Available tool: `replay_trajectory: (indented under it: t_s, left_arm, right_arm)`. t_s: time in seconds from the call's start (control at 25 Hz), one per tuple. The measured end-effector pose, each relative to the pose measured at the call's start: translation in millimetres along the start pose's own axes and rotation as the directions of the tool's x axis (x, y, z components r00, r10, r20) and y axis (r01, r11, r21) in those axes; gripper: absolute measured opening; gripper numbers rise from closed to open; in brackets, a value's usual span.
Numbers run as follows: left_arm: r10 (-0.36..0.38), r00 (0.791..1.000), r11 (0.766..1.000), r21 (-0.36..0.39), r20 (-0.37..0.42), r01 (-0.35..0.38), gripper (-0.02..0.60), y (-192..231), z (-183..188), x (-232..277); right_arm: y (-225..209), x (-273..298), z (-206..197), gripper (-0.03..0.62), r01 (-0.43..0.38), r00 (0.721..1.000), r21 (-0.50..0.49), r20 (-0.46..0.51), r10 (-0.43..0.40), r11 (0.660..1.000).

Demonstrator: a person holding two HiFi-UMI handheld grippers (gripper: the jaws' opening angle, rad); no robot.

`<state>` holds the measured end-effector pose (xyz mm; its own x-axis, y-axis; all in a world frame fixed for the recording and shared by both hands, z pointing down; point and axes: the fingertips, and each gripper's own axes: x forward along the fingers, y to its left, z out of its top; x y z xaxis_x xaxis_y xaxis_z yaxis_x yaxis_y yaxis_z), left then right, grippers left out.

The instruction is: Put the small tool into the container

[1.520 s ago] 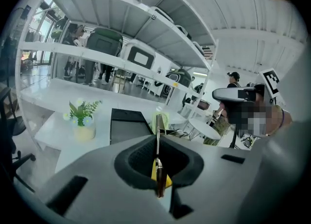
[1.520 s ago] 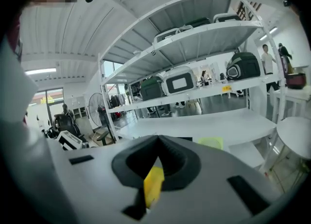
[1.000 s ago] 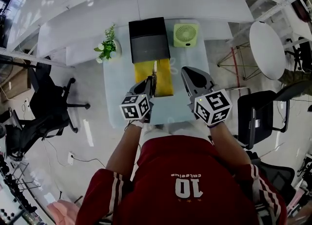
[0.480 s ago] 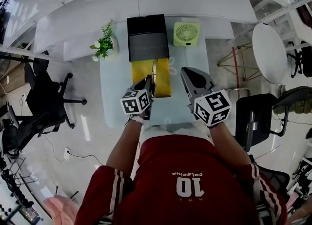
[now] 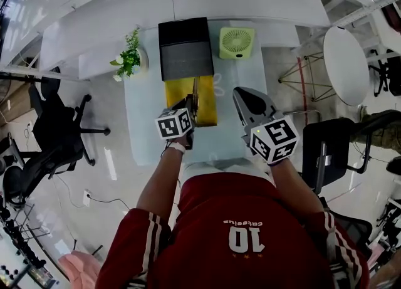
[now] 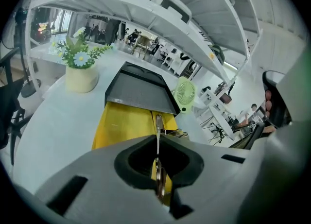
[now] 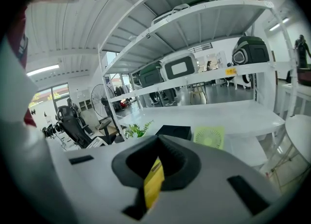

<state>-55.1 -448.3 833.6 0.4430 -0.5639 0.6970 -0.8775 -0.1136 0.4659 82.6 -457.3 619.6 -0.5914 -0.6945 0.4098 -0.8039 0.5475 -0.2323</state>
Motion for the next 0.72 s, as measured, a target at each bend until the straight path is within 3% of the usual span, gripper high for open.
replay_trajectory:
  t_s: [0.32, 0.56, 0.72]
  left_arm:
    - [0.022, 0.999, 0.999, -0.033, -0.037, -0.023, 0.012, 7.5, -7.8, 23.5]
    - [-0.033, 0.998, 0.994, -0.106, -0.048, 0.028, 0.014, 8.9, -14.2, 33.2]
    - [-0.018, 0.998, 0.995, -0.099, -0.054, 0.013, 0.024, 14.7, -14.4, 33.5]
  right_arm:
    - [-10.8, -1.6, -7.0, 0.006, 0.025, 1.0, 0.011, -0.013, -0.025, 1.0]
    - [-12.9, -2.0, -8.4, 0.006, 0.028, 0.999, 0.009, -0.022, -0.028, 1.0]
    - [-8.8, 1.5, -7.2, 0.006, 0.022, 0.999, 0.006, -0.025, -0.021, 1.0]
